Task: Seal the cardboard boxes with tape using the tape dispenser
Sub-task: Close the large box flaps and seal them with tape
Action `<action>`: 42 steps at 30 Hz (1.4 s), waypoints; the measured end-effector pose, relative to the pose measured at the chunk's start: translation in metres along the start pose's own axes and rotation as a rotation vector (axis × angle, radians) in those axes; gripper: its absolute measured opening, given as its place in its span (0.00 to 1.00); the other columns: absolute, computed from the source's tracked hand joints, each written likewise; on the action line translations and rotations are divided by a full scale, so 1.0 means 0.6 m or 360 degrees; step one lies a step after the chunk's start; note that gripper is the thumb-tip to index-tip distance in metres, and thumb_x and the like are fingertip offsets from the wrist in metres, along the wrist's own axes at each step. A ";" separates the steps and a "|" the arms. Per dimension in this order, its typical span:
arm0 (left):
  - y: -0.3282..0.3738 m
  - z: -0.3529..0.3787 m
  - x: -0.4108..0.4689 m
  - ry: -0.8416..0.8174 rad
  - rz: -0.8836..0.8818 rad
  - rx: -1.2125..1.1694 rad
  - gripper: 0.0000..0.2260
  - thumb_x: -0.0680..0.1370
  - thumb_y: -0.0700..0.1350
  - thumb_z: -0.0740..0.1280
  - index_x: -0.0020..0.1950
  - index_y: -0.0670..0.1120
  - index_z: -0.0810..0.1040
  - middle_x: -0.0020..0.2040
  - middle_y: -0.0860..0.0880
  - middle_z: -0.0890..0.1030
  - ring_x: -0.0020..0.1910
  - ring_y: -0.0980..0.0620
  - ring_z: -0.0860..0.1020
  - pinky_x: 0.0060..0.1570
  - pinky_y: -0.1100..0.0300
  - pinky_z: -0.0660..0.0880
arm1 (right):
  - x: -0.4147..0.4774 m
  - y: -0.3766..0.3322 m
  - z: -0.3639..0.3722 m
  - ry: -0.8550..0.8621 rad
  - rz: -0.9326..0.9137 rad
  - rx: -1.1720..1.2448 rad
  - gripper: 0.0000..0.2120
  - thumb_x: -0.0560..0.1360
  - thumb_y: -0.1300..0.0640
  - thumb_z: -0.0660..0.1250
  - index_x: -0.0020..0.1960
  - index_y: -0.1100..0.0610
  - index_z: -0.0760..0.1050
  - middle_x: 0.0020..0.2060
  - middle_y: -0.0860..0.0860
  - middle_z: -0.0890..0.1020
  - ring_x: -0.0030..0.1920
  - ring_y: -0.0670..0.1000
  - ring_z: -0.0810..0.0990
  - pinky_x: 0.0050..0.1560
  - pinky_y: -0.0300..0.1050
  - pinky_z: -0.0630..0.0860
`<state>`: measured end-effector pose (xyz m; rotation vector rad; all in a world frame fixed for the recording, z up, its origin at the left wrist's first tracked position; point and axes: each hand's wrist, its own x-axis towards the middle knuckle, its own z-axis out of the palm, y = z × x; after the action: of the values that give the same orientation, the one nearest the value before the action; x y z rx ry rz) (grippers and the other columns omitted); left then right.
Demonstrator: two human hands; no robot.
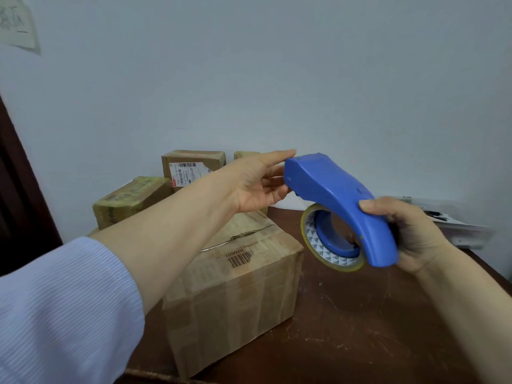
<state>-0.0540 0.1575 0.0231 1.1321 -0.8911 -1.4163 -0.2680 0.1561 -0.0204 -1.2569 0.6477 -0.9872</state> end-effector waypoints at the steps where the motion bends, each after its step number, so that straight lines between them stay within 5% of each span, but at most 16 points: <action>1: 0.000 -0.001 0.003 0.0006 -0.0015 -0.0009 0.08 0.76 0.47 0.70 0.46 0.42 0.78 0.37 0.47 0.78 0.32 0.53 0.77 0.31 0.66 0.75 | 0.000 -0.004 0.002 -0.0003 0.0012 -0.0022 0.28 0.30 0.51 0.82 0.29 0.58 0.83 0.28 0.53 0.81 0.25 0.49 0.79 0.25 0.38 0.76; 6: -0.006 0.000 0.016 0.0064 -0.0043 0.0052 0.08 0.80 0.39 0.63 0.41 0.41 0.76 0.36 0.47 0.76 0.33 0.54 0.75 0.29 0.70 0.73 | -0.001 -0.015 0.011 -0.0037 0.0040 -0.0039 0.26 0.33 0.54 0.81 0.31 0.58 0.84 0.29 0.54 0.82 0.26 0.50 0.80 0.25 0.38 0.75; 10: -0.001 -0.003 0.020 0.0002 -0.0101 -0.0096 0.09 0.77 0.46 0.69 0.42 0.40 0.78 0.35 0.46 0.77 0.34 0.53 0.76 0.32 0.66 0.77 | 0.000 -0.022 0.010 0.0023 0.0027 0.0009 0.12 0.46 0.55 0.72 0.28 0.58 0.83 0.27 0.53 0.82 0.24 0.49 0.79 0.24 0.37 0.74; 14: -0.009 0.001 0.024 0.0046 -0.0084 -0.0086 0.06 0.78 0.38 0.66 0.41 0.39 0.76 0.36 0.46 0.76 0.32 0.55 0.75 0.29 0.69 0.75 | -0.004 -0.021 0.014 0.0020 0.0015 0.0006 0.15 0.43 0.59 0.77 0.29 0.58 0.83 0.28 0.53 0.82 0.25 0.49 0.80 0.25 0.37 0.75; 19: -0.010 -0.008 0.042 0.0355 0.0287 0.0514 0.09 0.76 0.30 0.64 0.36 0.39 0.75 0.23 0.48 0.75 0.20 0.56 0.74 0.20 0.68 0.67 | -0.002 -0.019 0.033 0.0129 0.0131 -0.0037 0.09 0.57 0.57 0.71 0.32 0.62 0.82 0.31 0.57 0.83 0.27 0.52 0.81 0.25 0.40 0.76; 23: -0.015 -0.021 0.060 0.0462 0.0362 0.0881 0.07 0.73 0.30 0.66 0.36 0.37 0.76 0.21 0.47 0.75 0.18 0.55 0.73 0.21 0.66 0.68 | -0.007 -0.016 0.041 0.0204 0.0188 -0.0280 0.22 0.49 0.53 0.76 0.39 0.65 0.81 0.36 0.60 0.84 0.32 0.55 0.82 0.31 0.44 0.78; 27: -0.017 -0.087 0.087 0.0728 0.0368 0.1018 0.08 0.74 0.39 0.72 0.37 0.39 0.78 0.33 0.43 0.80 0.26 0.53 0.78 0.24 0.65 0.73 | -0.038 -0.017 0.016 0.0208 0.0261 -0.0352 0.08 0.52 0.58 0.77 0.30 0.60 0.82 0.31 0.59 0.83 0.27 0.53 0.80 0.25 0.42 0.75; 33: -0.044 -0.115 0.120 0.0709 0.0174 0.0947 0.07 0.75 0.42 0.72 0.42 0.40 0.77 0.40 0.42 0.81 0.37 0.48 0.81 0.38 0.56 0.80 | -0.042 0.002 0.020 0.0193 0.0367 -0.0376 0.16 0.47 0.55 0.78 0.31 0.63 0.83 0.32 0.61 0.83 0.26 0.54 0.80 0.25 0.40 0.76; 42: -0.062 -0.120 0.148 0.0696 0.0183 0.1020 0.08 0.75 0.46 0.72 0.41 0.41 0.78 0.37 0.47 0.81 0.32 0.53 0.79 0.29 0.63 0.74 | -0.036 0.005 0.025 0.0194 0.0408 -0.0406 0.18 0.49 0.51 0.75 0.32 0.64 0.81 0.31 0.61 0.82 0.25 0.53 0.80 0.25 0.40 0.75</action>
<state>0.0060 0.0800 -0.0466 1.7510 -1.0943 -0.7424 -0.2643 0.1821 -0.0226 -1.3020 1.0291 -0.7887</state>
